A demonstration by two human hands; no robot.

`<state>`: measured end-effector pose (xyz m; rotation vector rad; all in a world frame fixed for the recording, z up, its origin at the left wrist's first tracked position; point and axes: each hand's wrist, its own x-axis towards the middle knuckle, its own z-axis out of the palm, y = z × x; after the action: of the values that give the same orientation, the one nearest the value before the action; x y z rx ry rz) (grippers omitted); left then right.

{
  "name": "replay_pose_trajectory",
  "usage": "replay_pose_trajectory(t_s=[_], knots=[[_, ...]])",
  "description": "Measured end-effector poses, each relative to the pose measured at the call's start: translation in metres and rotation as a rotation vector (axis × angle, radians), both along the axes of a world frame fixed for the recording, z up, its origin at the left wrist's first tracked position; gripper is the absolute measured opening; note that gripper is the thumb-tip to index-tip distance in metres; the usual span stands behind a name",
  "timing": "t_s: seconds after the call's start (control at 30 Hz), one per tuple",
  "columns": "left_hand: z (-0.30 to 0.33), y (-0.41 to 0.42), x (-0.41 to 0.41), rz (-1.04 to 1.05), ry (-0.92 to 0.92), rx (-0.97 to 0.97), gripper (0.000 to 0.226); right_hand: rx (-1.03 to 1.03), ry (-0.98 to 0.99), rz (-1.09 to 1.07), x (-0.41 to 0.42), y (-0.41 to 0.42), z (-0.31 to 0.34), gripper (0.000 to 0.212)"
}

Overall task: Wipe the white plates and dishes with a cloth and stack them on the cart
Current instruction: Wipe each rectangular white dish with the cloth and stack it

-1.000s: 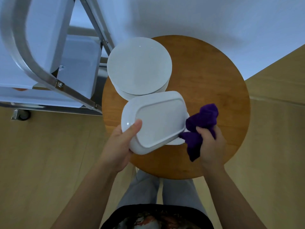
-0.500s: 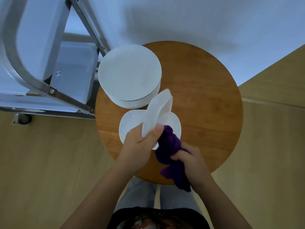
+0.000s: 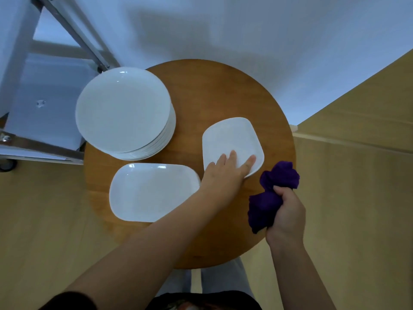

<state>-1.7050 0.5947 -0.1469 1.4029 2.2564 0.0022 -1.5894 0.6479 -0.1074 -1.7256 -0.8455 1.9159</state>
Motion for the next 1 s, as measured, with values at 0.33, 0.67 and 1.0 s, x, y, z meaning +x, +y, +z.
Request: replay_pose_trajectory(t_s=[0.33,0.67,1.0], knots=[[-0.076,0.036,-0.008,-0.148,0.053,-0.203,0.071,0.009,-0.048,0.092,-0.008,0.048,-0.031,0.037],[-0.040,0.011,-0.016,0.110,-0.135,-0.089,0.052,0.012,-0.080,0.194,-0.027,0.032,-0.030,0.025],[-0.002,-0.178,-0.043,1.086,0.048,0.208,0.039,0.033,-0.057,0.327,-0.057,-0.046,-0.012,0.025]])
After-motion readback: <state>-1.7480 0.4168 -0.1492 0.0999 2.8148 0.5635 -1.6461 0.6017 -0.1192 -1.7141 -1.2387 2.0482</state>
